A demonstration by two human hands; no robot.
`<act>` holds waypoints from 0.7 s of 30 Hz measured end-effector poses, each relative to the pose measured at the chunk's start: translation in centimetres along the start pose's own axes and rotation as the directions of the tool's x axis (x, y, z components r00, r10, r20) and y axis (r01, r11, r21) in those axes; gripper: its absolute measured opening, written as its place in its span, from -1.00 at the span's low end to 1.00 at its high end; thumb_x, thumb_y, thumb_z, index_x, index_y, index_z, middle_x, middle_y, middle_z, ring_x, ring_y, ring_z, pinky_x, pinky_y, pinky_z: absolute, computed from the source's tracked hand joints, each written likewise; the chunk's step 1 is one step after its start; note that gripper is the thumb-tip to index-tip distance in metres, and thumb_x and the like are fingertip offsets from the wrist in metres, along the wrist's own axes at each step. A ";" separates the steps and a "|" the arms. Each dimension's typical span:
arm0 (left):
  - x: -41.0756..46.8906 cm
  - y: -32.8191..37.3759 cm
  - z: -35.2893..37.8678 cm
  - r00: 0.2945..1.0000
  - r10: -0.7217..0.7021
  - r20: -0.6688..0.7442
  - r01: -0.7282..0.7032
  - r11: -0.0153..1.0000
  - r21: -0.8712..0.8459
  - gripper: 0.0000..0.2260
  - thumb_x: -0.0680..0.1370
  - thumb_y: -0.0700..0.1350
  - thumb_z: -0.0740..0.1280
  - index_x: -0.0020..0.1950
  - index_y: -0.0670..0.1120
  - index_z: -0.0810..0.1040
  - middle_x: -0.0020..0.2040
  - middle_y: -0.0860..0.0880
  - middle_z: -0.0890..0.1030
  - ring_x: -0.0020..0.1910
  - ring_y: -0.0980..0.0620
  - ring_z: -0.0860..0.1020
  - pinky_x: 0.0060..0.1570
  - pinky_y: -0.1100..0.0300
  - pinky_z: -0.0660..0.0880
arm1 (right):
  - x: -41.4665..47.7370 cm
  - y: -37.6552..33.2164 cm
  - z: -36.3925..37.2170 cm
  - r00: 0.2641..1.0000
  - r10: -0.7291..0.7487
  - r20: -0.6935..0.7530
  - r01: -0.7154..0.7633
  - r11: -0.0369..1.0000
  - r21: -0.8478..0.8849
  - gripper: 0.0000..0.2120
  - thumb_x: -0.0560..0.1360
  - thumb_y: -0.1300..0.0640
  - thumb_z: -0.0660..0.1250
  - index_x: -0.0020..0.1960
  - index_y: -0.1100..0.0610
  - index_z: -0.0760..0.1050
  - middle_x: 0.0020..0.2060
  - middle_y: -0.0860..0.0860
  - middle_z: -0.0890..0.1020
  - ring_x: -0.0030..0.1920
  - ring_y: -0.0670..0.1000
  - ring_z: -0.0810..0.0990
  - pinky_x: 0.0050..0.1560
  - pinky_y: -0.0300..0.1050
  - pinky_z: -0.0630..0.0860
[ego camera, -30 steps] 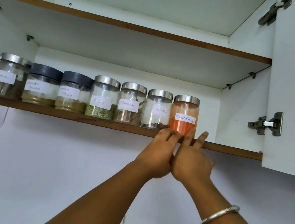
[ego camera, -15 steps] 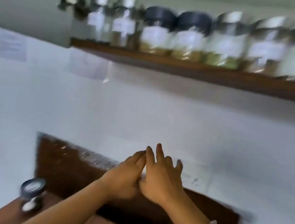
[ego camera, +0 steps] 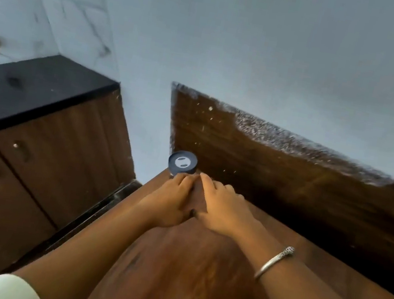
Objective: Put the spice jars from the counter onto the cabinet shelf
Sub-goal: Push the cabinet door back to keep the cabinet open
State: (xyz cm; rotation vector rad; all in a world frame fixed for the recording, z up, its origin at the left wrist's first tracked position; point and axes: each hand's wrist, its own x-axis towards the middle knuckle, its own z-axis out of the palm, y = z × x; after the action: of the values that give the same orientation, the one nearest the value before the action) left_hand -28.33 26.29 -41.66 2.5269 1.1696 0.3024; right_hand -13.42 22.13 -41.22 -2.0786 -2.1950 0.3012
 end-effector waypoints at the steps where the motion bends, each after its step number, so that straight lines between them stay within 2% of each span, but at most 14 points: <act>1: 0.2 -1.4 0.3 0.999 -0.034 0.002 0.034 0.999 -0.026 -0.32 0.46 0.00 0.36 0.48 -0.04 0.11 0.43 -0.08 0.27 0.38 -0.07 0.30 0.34 -0.03 0.33 | 1.1 -0.1 1.1 1.000 0.003 0.009 -0.003 1.000 0.016 -0.21 0.46 -0.17 0.27 0.51 -0.02 -0.08 0.42 0.10 0.30 0.37 0.21 0.30 0.24 0.20 0.33; 5: 2.4 -6.6 1.9 0.989 -0.139 -0.041 0.133 0.984 -0.121 -0.37 0.46 -0.01 0.36 0.44 0.05 0.13 0.41 -0.08 0.30 0.35 -0.09 0.33 0.32 0.00 0.32 | 5.6 0.0 4.9 0.998 0.050 0.030 -0.051 0.998 0.047 -0.22 0.48 -0.18 0.25 0.52 0.01 -0.09 0.45 0.13 0.26 0.40 0.20 0.27 0.33 0.14 0.30; 8: 4.2 -9.3 3.1 0.980 -0.201 -0.014 0.197 0.971 -0.137 -0.32 0.45 -0.01 0.36 0.47 0.03 0.08 0.43 -0.12 0.25 0.37 -0.14 0.31 0.33 -0.06 0.34 | 8.2 0.2 6.5 0.995 0.094 -0.023 -0.092 0.993 0.068 -0.17 0.47 -0.19 0.25 0.53 0.04 -0.14 0.46 0.16 0.22 0.41 0.19 0.28 0.37 0.12 0.27; 12: 5.9 -11.6 5.1 0.969 -0.246 -0.033 0.236 0.953 -0.188 -0.30 0.48 -0.04 0.33 0.51 -0.03 0.02 0.46 -0.19 0.19 0.41 -0.20 0.25 0.34 -0.06 0.27 | 11.1 0.0 8.8 0.990 0.122 -0.071 -0.116 0.989 0.094 -0.14 0.48 -0.16 0.26 0.52 0.04 -0.23 0.40 0.21 0.29 0.31 0.22 0.39 0.23 0.09 0.36; 15: 6.6 -12.6 6.4 0.969 -0.245 -0.017 0.237 0.951 -0.201 -0.33 0.50 -0.07 0.30 0.51 0.02 0.00 0.48 -0.17 0.17 0.43 -0.18 0.23 0.36 -0.03 0.26 | 12.8 -0.1 10.3 0.986 0.115 -0.124 -0.091 0.979 0.180 -0.30 0.50 -0.05 0.28 0.50 0.09 0.01 0.35 0.20 0.35 0.27 0.21 0.40 0.17 0.04 0.38; 18: 6.9 -12.7 7.2 0.971 -0.231 -0.058 0.210 0.945 -0.249 -0.38 0.51 -0.12 0.30 0.48 0.00 0.07 0.46 -0.14 0.21 0.40 -0.12 0.27 0.34 0.02 0.31 | 14.0 -0.5 11.0 0.957 0.155 -0.247 -0.063 0.937 0.344 -0.58 0.49 0.12 0.30 0.30 0.19 0.29 0.19 0.23 0.46 0.13 0.24 0.47 -0.02 0.05 0.43; 20: 6.9 -12.5 7.4 0.968 -0.231 -0.102 0.192 0.936 -0.295 -0.47 0.52 -0.13 0.29 0.43 -0.04 0.14 0.40 -0.14 0.30 0.33 -0.09 0.35 0.26 0.08 0.37 | 14.1 -0.8 11.3 0.934 0.185 -0.307 -0.054 0.919 0.392 -0.73 0.48 0.16 0.30 0.14 0.21 0.35 0.06 0.23 0.52 0.00 0.23 0.51 -0.21 -0.05 0.35; 21: 6.9 -12.3 7.5 0.965 -0.234 -0.122 0.187 0.932 -0.310 -0.51 0.53 -0.13 0.28 0.40 -0.06 0.17 0.35 -0.14 0.34 0.28 -0.08 0.39 0.19 0.13 0.40 | 14.0 -0.8 11.4 0.926 0.194 -0.324 -0.048 0.911 0.409 -0.76 0.48 0.17 0.31 0.09 0.20 0.36 0.02 0.21 0.54 -0.04 0.20 0.52 -0.24 -0.09 0.29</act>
State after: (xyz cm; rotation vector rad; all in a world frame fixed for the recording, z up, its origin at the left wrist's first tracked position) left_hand -30.10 37.41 -52.99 2.1290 1.3314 0.5831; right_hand -17.46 35.25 -52.99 -1.8715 -1.6376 0.3147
